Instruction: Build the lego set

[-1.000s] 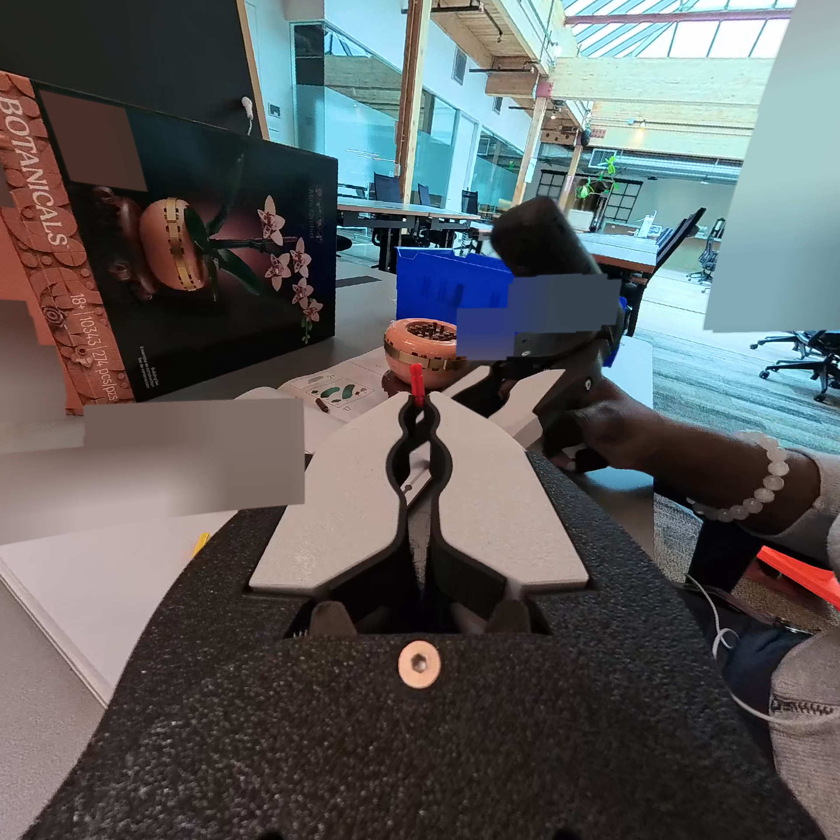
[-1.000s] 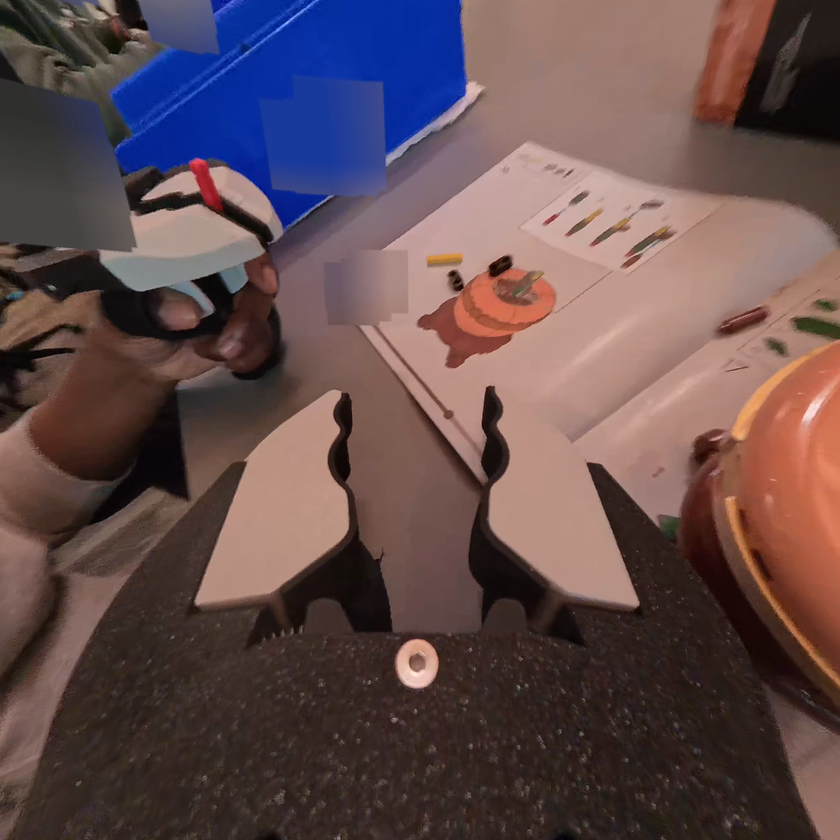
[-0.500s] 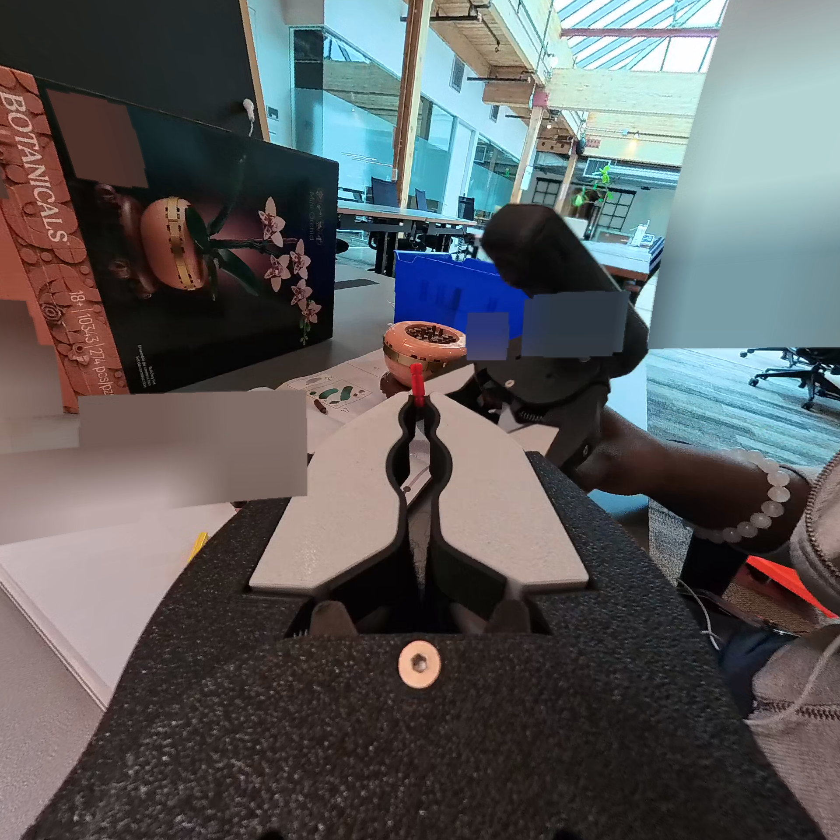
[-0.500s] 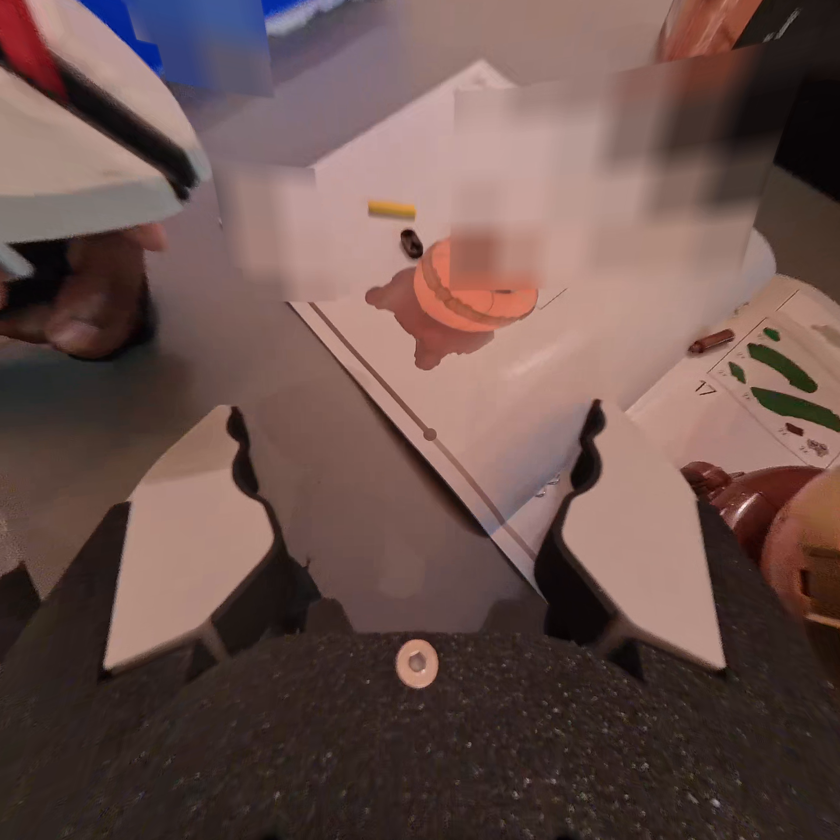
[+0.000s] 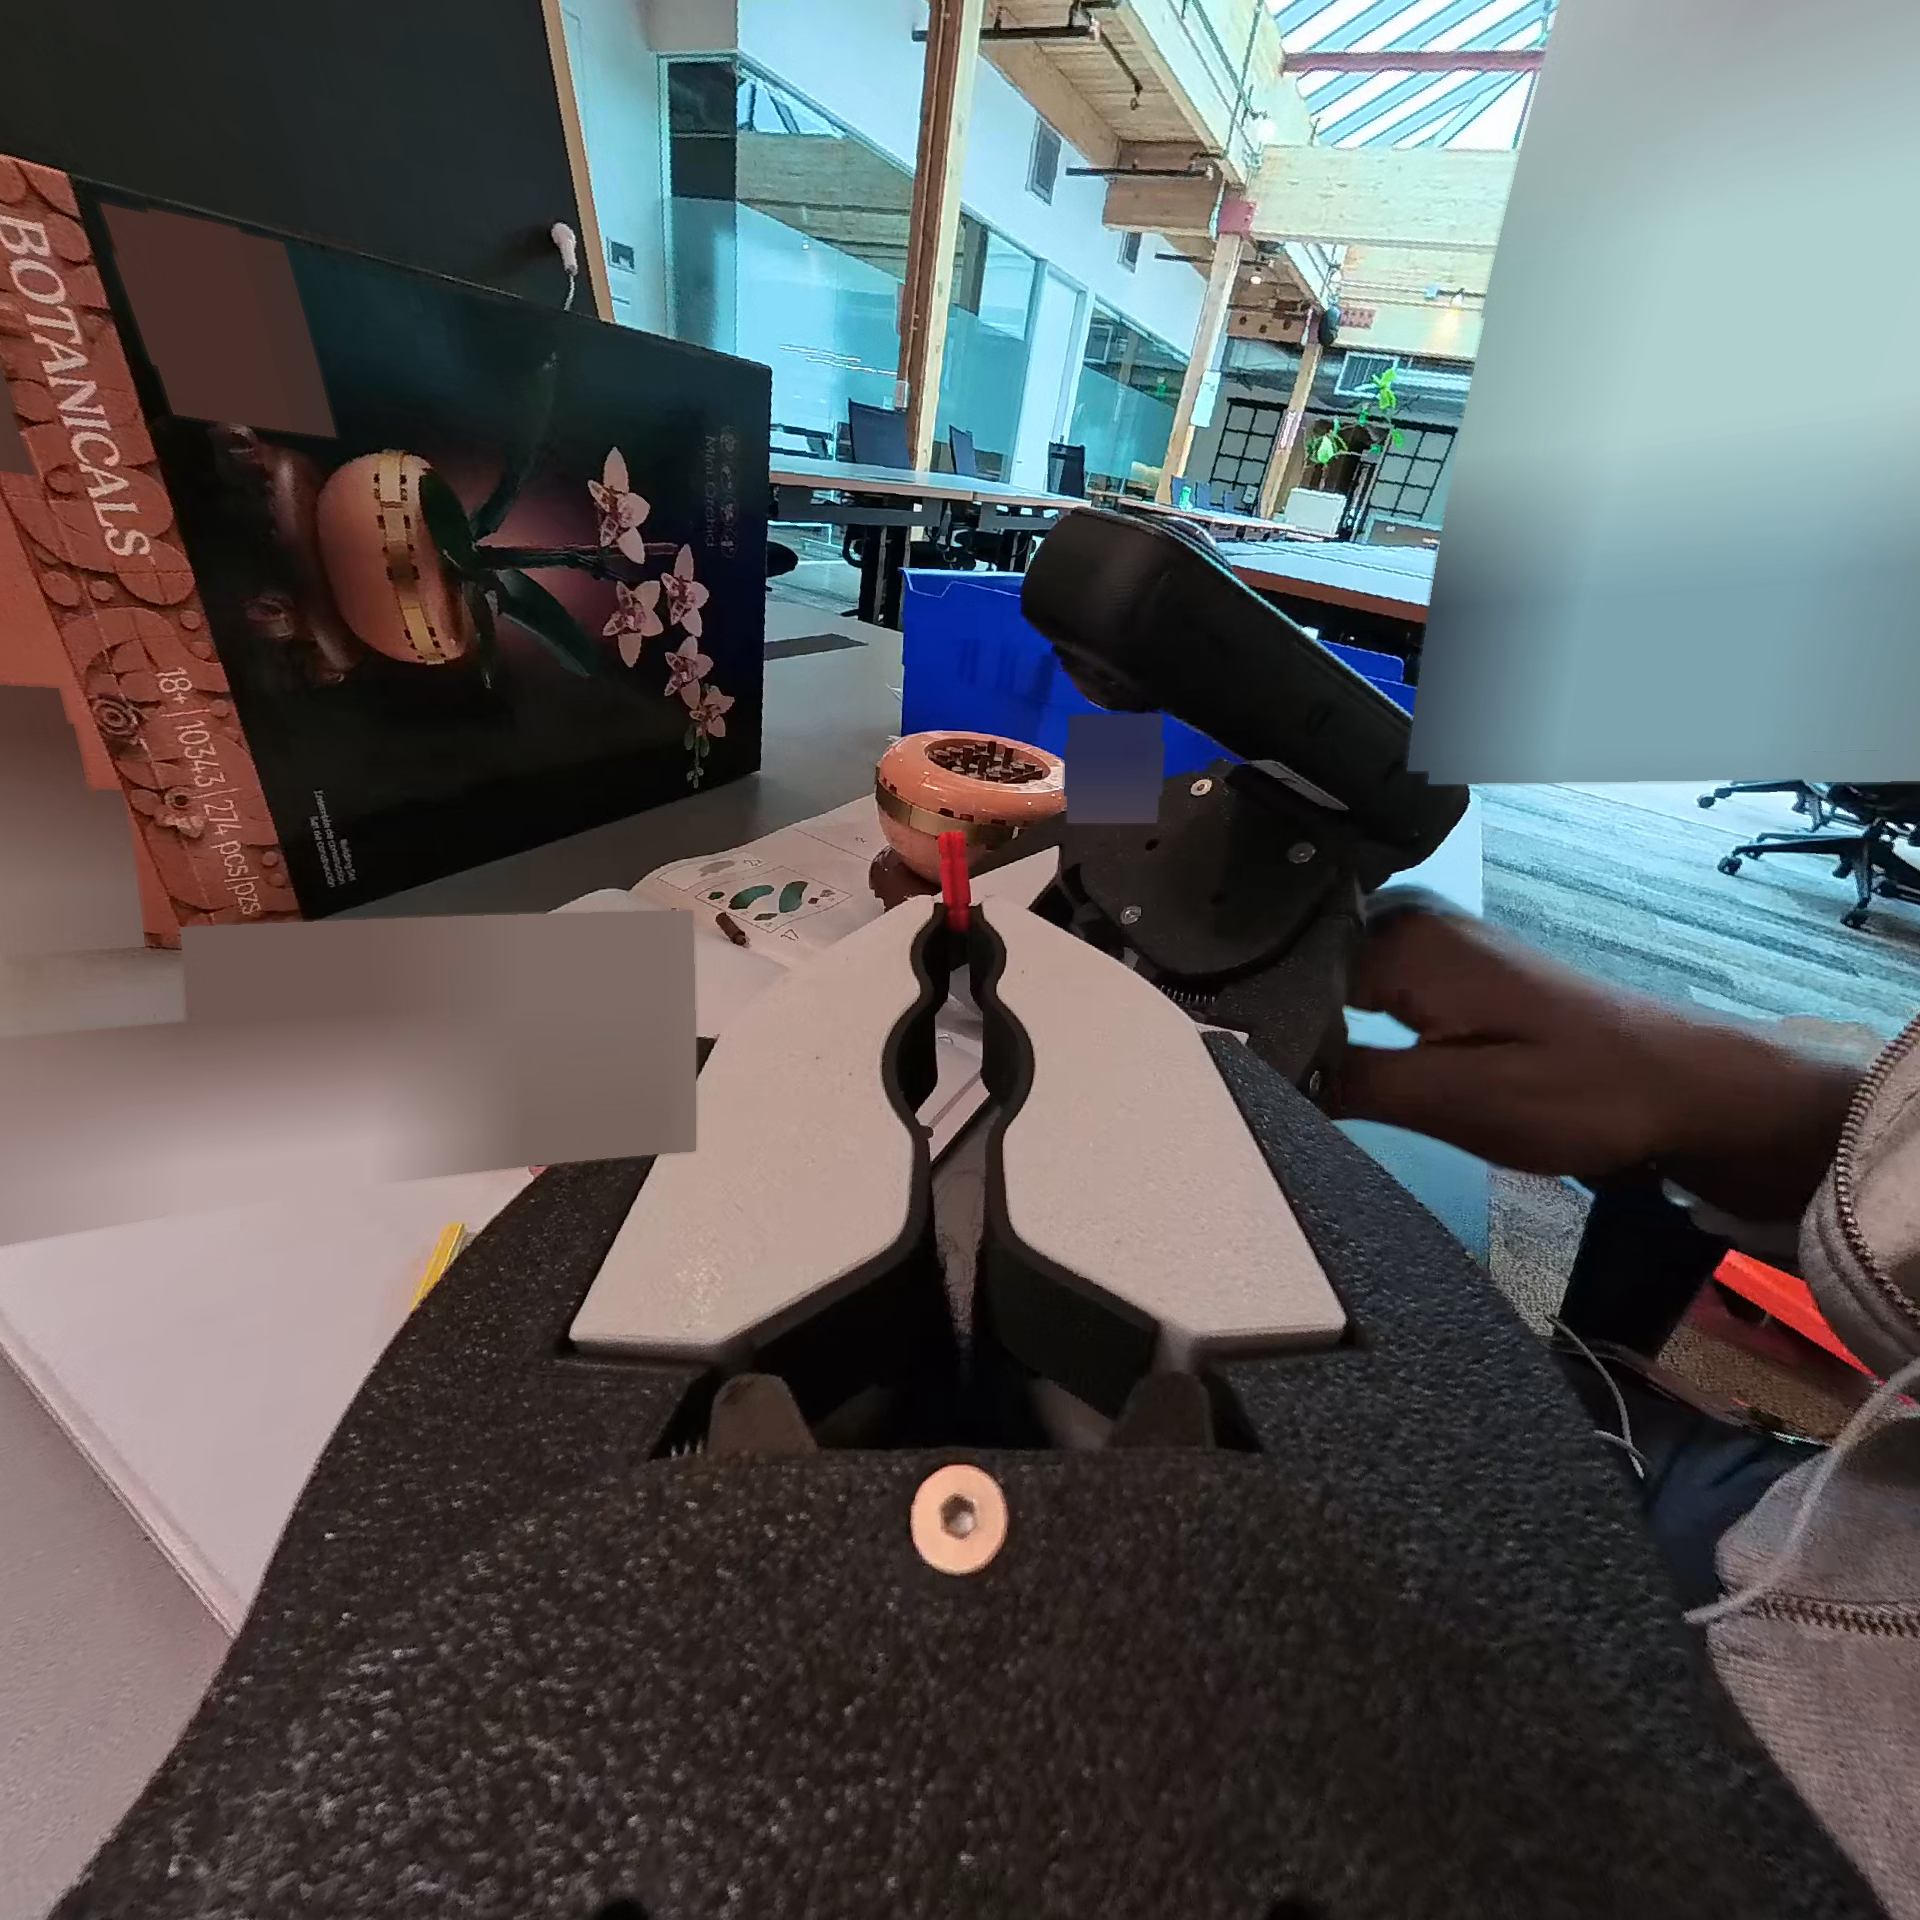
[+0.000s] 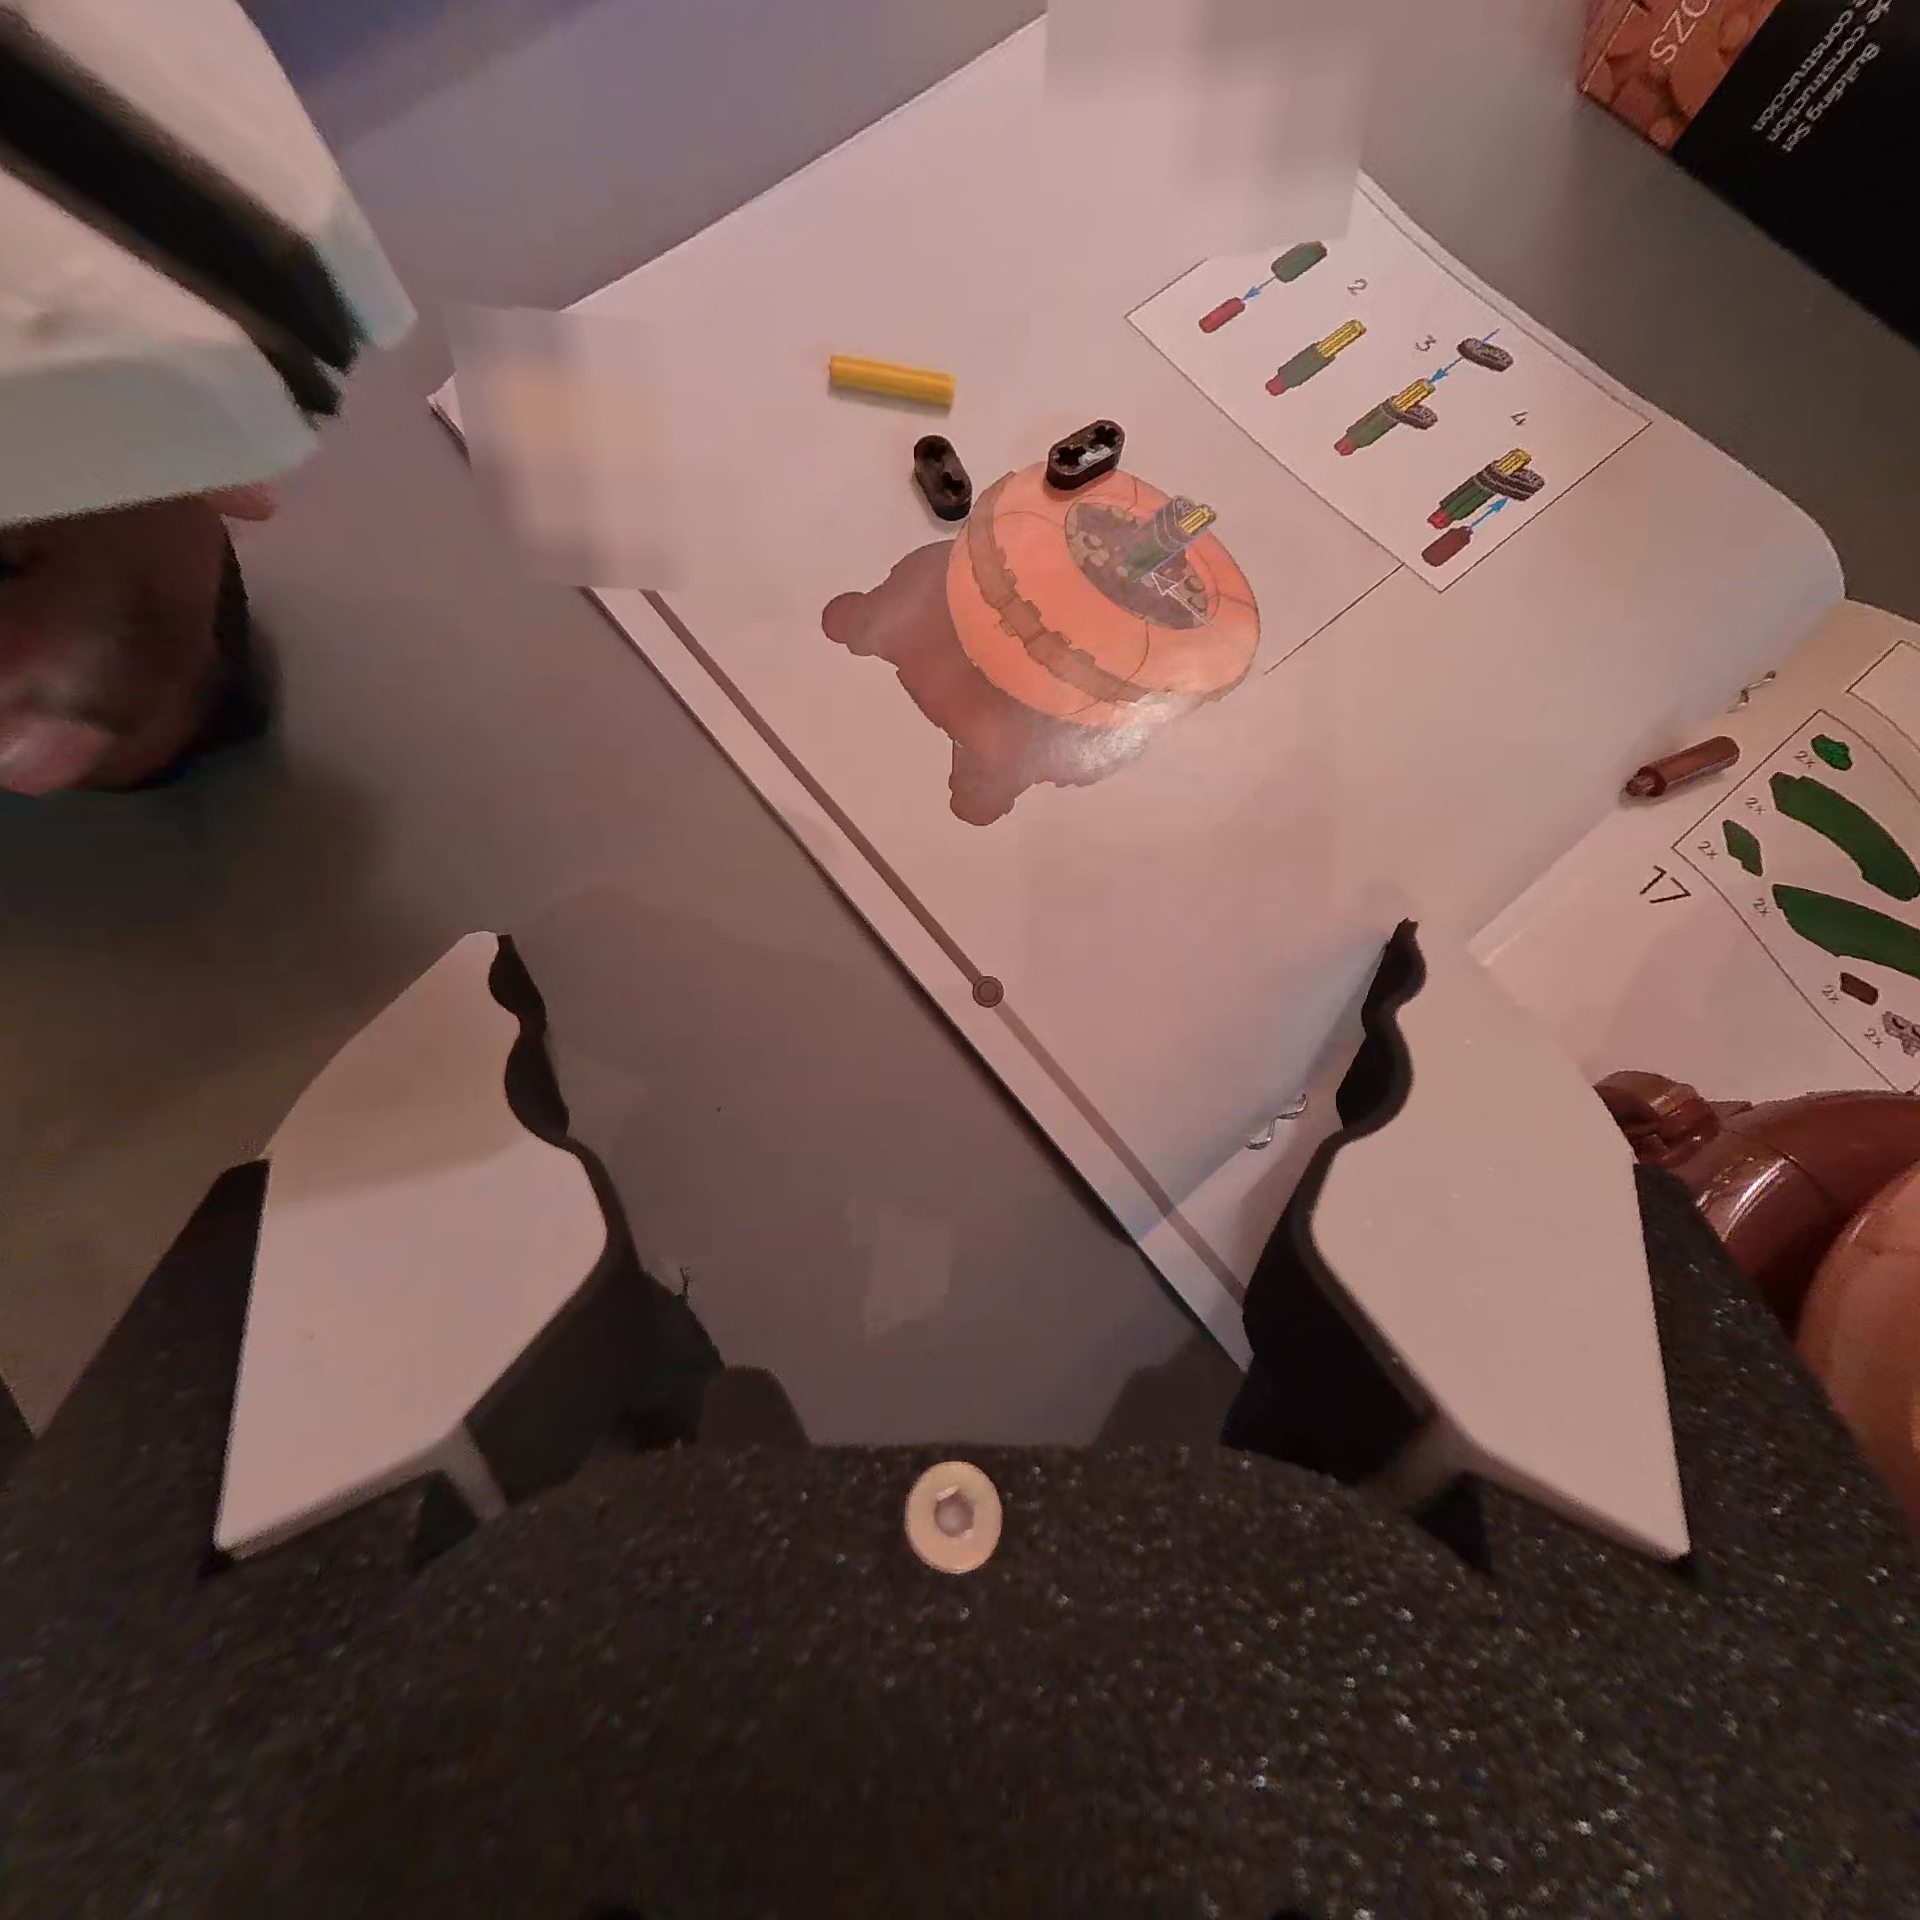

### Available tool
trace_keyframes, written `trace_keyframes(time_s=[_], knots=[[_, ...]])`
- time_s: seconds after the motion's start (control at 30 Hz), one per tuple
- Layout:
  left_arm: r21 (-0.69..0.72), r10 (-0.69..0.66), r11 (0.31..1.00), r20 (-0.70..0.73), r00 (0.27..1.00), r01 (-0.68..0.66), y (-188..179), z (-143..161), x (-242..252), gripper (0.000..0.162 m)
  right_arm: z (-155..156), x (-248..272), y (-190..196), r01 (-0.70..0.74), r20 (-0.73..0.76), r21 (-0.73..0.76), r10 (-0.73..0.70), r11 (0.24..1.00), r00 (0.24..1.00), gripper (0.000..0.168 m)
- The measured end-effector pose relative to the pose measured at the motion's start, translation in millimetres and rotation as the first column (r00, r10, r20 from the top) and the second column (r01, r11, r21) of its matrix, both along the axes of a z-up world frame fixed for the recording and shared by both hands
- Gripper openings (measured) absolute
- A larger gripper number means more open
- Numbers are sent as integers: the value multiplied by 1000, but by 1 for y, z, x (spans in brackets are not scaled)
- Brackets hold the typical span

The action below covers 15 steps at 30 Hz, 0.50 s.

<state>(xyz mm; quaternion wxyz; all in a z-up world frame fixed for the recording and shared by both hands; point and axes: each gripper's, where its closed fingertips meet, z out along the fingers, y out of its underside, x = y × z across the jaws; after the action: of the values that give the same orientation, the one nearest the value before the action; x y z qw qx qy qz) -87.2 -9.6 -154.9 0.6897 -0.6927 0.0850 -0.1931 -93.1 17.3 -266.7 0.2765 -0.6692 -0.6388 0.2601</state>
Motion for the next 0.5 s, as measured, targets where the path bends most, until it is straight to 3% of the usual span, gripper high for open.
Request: trace_keyframes(time_s=[0.5], knots=[[8,17,1000,-48,999,-16,0,-1,3,2,-1,0,0,-3,2,0,3,1000,1000,145]])
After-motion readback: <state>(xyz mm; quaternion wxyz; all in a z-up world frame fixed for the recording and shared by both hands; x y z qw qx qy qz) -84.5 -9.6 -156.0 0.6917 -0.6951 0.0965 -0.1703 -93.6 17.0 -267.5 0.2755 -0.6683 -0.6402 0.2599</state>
